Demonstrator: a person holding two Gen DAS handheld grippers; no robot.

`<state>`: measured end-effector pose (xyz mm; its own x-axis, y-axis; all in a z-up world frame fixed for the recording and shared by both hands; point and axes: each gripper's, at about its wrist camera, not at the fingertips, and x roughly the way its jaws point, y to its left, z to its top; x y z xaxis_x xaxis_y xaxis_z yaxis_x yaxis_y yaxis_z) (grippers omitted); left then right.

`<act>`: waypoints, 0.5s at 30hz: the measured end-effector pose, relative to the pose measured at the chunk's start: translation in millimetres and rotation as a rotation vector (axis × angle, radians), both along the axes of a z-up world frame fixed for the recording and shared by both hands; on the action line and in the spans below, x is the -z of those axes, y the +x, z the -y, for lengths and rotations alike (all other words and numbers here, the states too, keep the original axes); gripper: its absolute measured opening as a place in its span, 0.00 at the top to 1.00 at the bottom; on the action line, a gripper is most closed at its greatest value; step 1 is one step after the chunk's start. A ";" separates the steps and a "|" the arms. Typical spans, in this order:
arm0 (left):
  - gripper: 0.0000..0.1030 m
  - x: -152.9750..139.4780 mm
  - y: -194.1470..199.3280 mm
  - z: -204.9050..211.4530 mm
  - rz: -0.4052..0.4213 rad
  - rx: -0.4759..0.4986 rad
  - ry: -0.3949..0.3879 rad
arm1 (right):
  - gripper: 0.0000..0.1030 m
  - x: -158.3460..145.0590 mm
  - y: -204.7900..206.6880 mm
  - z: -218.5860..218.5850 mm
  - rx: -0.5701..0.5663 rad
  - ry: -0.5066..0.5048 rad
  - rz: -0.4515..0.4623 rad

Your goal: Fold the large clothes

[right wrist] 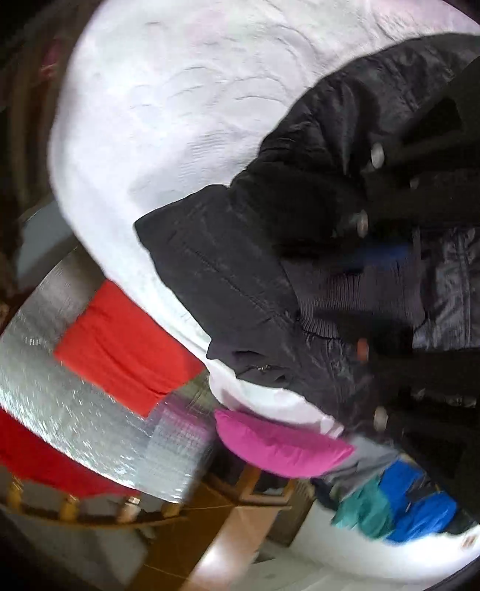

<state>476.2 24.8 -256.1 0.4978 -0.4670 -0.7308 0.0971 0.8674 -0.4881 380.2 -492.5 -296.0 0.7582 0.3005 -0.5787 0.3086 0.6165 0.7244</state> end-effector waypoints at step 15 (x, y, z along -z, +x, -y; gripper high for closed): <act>0.31 14.5 5.2 -8.5 -0.079 -0.042 -0.123 | 0.74 1.6 16.5 -64.8 -0.184 -0.328 -0.105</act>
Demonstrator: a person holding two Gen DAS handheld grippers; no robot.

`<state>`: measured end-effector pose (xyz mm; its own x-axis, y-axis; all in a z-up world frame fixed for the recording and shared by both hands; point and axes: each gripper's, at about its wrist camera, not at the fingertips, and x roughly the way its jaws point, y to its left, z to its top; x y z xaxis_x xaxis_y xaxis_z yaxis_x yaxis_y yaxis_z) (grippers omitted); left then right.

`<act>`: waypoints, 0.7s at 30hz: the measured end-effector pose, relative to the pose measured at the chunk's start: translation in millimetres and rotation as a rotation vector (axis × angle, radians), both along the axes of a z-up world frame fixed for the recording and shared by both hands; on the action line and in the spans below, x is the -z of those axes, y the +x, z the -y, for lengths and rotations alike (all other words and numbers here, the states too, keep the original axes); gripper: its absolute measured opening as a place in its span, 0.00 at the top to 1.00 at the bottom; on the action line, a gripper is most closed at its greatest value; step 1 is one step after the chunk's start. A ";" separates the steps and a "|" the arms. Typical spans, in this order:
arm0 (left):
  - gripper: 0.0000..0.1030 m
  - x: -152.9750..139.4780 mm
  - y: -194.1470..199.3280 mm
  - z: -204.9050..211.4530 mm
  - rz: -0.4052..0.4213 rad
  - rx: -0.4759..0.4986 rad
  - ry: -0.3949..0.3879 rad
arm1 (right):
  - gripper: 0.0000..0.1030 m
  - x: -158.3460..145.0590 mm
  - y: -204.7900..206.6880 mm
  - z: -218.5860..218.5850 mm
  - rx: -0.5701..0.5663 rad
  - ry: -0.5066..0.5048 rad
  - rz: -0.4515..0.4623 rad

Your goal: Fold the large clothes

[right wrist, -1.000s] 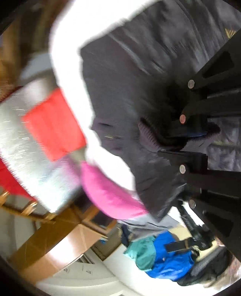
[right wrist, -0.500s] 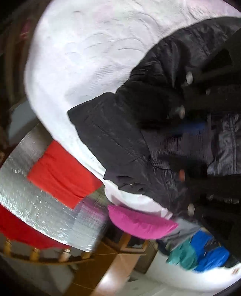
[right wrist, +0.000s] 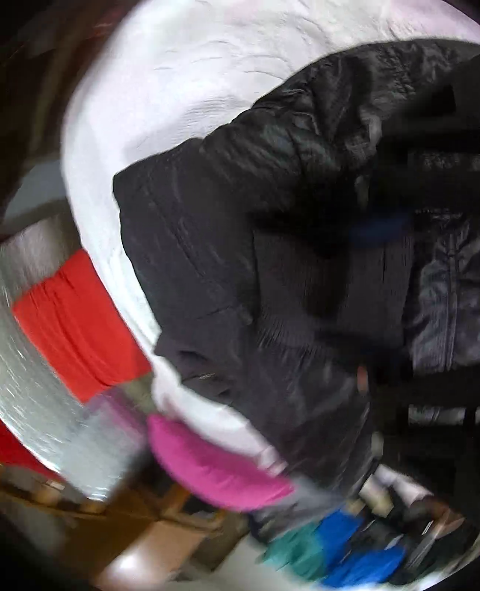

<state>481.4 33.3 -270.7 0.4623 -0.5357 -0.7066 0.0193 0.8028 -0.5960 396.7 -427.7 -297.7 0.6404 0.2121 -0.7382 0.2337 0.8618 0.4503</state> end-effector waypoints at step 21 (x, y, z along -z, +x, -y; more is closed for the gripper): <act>0.46 -19.8 -10.2 37.8 0.170 0.129 0.380 | 0.16 -17.2 -8.7 70.0 0.127 0.211 0.131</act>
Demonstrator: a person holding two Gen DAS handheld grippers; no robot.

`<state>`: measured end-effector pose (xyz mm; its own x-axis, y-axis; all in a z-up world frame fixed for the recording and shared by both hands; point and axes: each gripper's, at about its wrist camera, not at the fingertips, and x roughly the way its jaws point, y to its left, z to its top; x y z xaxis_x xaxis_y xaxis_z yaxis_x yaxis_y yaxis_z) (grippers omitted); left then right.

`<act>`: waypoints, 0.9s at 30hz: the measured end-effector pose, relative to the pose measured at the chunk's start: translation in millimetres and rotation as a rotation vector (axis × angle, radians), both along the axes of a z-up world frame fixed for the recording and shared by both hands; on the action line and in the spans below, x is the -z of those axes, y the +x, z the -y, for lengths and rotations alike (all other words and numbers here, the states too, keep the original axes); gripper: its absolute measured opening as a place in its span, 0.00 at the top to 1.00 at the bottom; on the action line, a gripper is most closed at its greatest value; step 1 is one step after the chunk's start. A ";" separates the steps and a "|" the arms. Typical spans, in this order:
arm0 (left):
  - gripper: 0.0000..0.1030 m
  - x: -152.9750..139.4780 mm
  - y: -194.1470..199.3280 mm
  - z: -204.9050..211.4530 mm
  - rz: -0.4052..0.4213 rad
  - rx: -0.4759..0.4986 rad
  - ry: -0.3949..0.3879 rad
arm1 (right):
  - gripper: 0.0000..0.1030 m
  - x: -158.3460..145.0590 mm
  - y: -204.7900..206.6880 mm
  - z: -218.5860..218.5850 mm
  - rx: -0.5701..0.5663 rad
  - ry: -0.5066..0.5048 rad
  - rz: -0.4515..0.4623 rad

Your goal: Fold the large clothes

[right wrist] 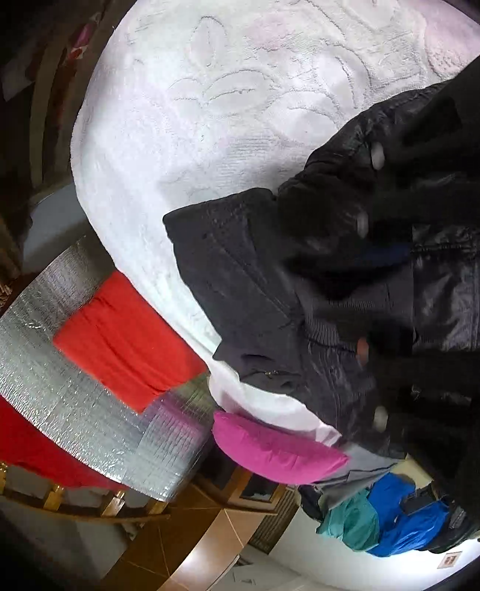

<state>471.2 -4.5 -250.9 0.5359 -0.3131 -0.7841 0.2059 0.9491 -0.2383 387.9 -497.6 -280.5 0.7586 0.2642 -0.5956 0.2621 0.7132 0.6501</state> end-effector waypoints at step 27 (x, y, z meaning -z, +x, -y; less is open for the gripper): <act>0.40 16.8 -1.0 16.2 -0.011 0.017 0.113 | 0.87 23.2 20.7 14.3 0.108 -0.426 -0.145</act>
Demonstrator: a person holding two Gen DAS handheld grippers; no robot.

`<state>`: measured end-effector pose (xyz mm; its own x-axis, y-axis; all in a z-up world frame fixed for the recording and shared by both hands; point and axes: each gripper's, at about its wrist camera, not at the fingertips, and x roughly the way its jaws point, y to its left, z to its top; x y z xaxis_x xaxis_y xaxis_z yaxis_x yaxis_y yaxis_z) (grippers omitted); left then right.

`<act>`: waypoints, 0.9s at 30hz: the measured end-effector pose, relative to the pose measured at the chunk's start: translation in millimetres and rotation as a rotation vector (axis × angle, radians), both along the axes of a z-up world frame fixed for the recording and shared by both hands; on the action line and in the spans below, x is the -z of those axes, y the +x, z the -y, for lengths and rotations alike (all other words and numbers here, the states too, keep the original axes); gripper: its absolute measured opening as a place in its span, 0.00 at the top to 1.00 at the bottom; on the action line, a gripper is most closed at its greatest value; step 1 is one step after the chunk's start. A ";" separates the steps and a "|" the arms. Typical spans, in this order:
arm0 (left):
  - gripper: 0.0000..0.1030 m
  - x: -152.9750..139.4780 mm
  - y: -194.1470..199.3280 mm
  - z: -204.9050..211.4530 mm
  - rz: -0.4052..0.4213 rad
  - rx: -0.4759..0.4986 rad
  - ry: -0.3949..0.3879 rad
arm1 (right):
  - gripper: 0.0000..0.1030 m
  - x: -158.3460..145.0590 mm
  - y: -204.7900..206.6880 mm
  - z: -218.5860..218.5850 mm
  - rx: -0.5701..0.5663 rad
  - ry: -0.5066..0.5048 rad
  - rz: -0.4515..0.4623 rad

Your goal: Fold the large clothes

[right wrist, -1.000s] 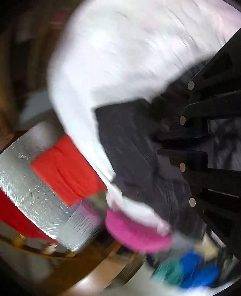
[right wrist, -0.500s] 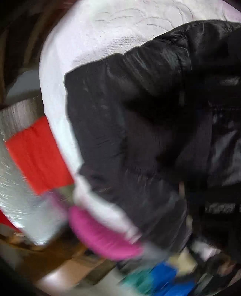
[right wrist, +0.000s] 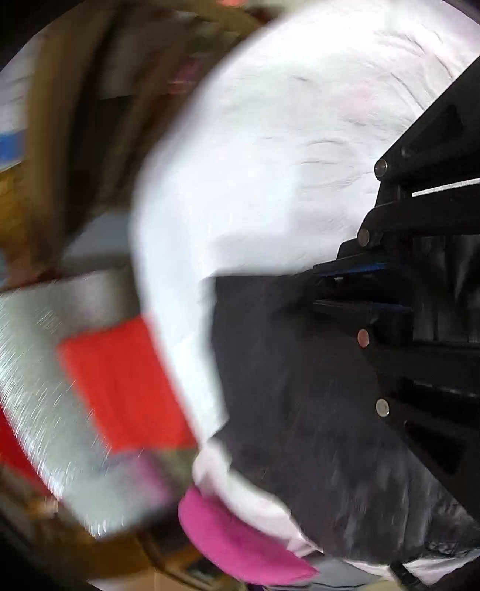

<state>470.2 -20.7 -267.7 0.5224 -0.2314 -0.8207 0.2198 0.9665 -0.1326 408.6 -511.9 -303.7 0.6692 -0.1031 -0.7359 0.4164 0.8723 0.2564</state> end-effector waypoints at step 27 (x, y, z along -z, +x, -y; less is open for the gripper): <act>0.33 -29.7 -15.1 -8.3 0.140 -0.035 -0.046 | 0.39 -52.5 -21.8 -58.2 -0.085 -0.127 0.131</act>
<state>455.1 -12.4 -238.0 0.6394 -0.2472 -0.7281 0.2058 0.9674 -0.1476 386.8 -453.7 -251.1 0.7683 -0.1288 -0.6270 0.3107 0.9315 0.1894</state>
